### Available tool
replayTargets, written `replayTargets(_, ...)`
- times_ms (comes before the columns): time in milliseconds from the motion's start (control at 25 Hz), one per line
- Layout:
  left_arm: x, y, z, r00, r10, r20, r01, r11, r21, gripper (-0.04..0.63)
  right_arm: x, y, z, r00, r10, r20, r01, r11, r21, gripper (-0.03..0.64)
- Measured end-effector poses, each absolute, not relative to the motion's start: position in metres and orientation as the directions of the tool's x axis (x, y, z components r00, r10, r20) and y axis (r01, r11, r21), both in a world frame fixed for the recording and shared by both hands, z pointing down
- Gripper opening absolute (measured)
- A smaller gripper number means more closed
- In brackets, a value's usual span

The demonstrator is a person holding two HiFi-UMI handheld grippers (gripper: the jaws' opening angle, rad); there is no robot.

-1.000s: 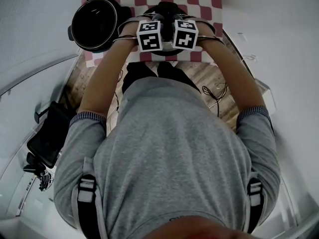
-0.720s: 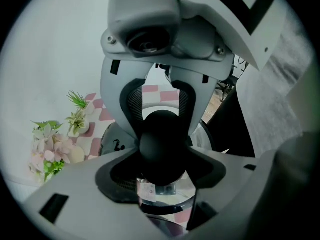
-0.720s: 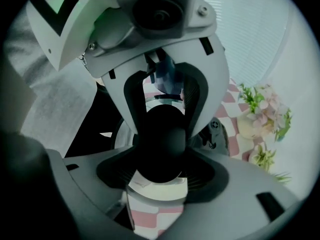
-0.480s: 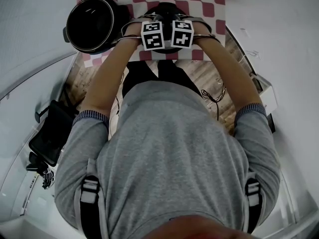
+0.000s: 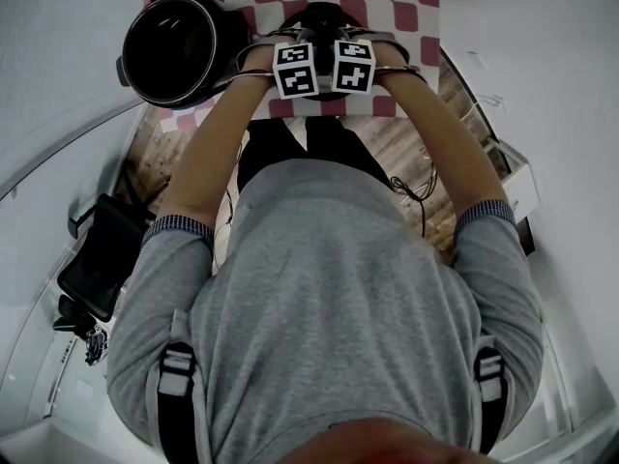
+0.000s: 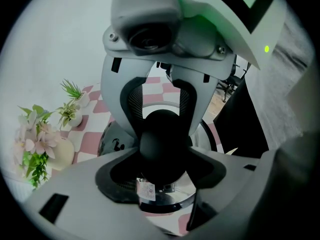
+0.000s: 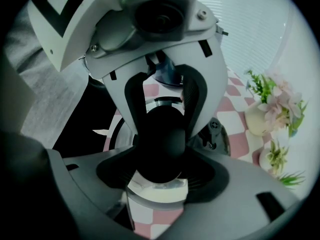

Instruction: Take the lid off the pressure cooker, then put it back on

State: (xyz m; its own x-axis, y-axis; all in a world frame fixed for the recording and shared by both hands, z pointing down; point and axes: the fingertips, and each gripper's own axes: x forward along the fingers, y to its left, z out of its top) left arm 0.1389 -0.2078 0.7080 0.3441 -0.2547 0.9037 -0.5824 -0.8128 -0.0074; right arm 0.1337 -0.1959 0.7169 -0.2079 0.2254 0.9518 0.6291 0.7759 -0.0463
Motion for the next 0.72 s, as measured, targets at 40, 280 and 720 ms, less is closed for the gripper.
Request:
replayTargets(40,0.139,-0.208,0.708,0.347,-0.258,0.902,-0.583,-0.812,-0.008,0.304,0.133,-0.196,0.717,-0.206,0.226,0.952,0.629,0.776,-0.048,0.298)
replayTargets(280,0.138,-0.207,0.705,0.342,-0.288,0.894,-0.597,-0.802,-0.030,0.315,0.133,-0.197,0.714,-0.205,0.211,0.956,0.629,0.776,-0.036,0.347)
replayTargets(720,0.122,-0.206,0.641,0.359,-0.547,0.757,-0.797,-0.601,-0.056,0.328,0.137,-0.202,0.653,-0.367,0.218,0.904,0.541,0.841,0.017,0.359)
